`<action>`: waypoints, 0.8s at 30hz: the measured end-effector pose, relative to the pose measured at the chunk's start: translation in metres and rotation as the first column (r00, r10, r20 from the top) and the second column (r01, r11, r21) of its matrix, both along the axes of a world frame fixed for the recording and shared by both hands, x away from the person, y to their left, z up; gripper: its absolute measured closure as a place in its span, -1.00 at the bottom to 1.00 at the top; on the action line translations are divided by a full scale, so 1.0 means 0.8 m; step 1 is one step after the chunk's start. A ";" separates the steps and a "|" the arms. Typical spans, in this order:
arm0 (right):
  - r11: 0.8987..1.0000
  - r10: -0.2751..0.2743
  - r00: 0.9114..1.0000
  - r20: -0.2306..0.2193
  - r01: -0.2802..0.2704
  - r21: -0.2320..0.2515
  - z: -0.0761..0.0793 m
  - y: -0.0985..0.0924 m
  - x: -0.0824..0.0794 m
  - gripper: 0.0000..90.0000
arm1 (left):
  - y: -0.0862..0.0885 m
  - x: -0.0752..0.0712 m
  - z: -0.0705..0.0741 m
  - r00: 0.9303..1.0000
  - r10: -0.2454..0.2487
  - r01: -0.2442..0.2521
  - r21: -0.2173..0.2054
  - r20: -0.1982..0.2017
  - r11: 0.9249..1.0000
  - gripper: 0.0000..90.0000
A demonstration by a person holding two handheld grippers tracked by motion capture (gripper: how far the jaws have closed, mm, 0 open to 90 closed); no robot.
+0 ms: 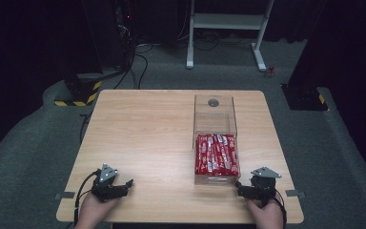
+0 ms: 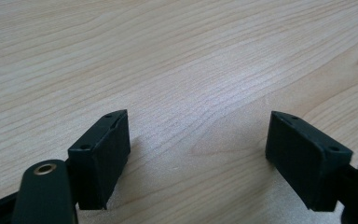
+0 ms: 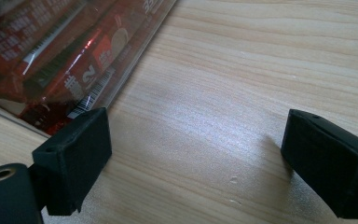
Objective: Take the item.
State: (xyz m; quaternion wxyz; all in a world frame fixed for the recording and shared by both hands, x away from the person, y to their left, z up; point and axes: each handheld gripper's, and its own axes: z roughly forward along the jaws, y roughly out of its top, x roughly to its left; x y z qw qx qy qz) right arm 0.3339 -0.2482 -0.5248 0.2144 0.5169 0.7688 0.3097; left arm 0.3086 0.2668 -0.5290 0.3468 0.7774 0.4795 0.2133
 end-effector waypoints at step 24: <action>1.000 0.001 1.000 0.000 -0.001 0.001 0.000 0.000 0.000 -0.81 | 0.001 0.001 0.002 1.000 0.009 -0.009 0.010 -0.009 1.000 -0.50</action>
